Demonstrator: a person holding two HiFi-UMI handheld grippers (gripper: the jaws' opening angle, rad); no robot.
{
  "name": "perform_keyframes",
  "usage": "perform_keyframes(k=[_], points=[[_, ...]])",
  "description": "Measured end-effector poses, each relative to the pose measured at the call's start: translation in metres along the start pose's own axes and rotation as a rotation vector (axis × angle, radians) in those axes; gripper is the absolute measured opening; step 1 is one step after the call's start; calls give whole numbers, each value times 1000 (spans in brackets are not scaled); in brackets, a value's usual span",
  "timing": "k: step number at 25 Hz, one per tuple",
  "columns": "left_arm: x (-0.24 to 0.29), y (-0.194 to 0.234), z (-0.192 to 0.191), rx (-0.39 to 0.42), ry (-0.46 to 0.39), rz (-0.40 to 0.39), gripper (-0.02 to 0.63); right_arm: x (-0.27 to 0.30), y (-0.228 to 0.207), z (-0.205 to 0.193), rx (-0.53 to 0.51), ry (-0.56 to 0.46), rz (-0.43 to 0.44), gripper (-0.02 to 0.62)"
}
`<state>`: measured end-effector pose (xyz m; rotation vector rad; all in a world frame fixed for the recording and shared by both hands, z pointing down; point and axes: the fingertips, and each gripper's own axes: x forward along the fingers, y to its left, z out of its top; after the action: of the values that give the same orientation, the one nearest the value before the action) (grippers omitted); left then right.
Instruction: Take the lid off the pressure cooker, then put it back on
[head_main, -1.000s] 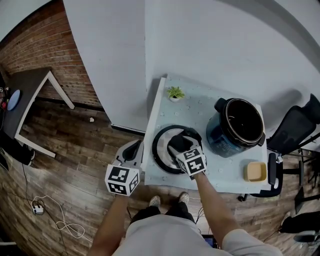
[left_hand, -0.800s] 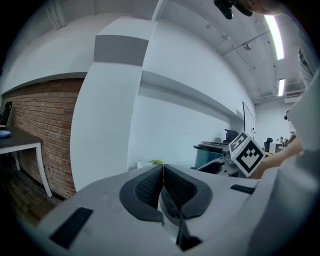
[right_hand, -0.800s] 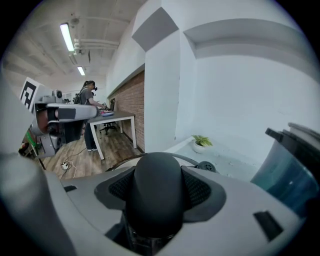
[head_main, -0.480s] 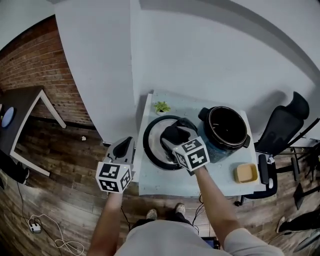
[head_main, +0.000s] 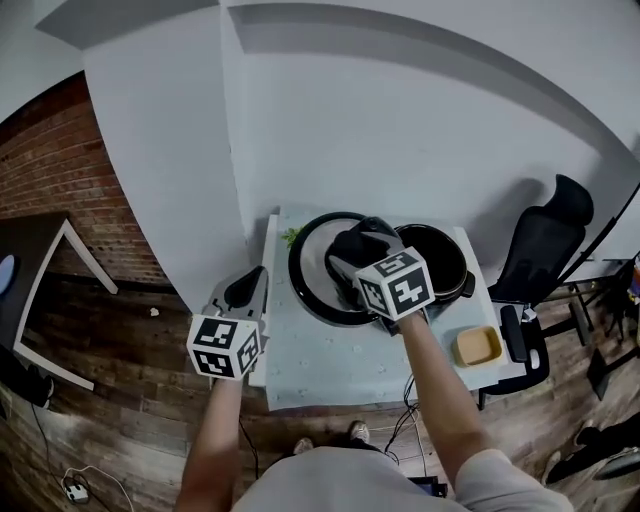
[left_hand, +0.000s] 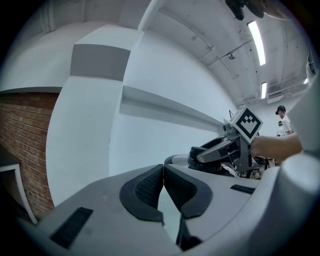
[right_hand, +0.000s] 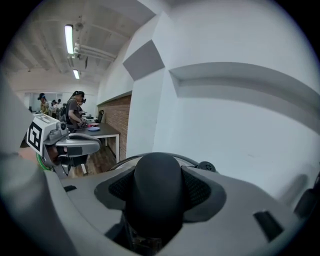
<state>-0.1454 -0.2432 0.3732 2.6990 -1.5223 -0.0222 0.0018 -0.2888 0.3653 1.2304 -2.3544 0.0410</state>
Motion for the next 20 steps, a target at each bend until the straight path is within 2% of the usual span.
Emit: perform_keyframes(k=[11,20], points=[[85,-73,-1,-10,3,-170,14,-53,-112,-32,84,50,-194,275],[139,-124,-7,-7,18,-275,14,-75,-177,-69,161,111,-275,275]])
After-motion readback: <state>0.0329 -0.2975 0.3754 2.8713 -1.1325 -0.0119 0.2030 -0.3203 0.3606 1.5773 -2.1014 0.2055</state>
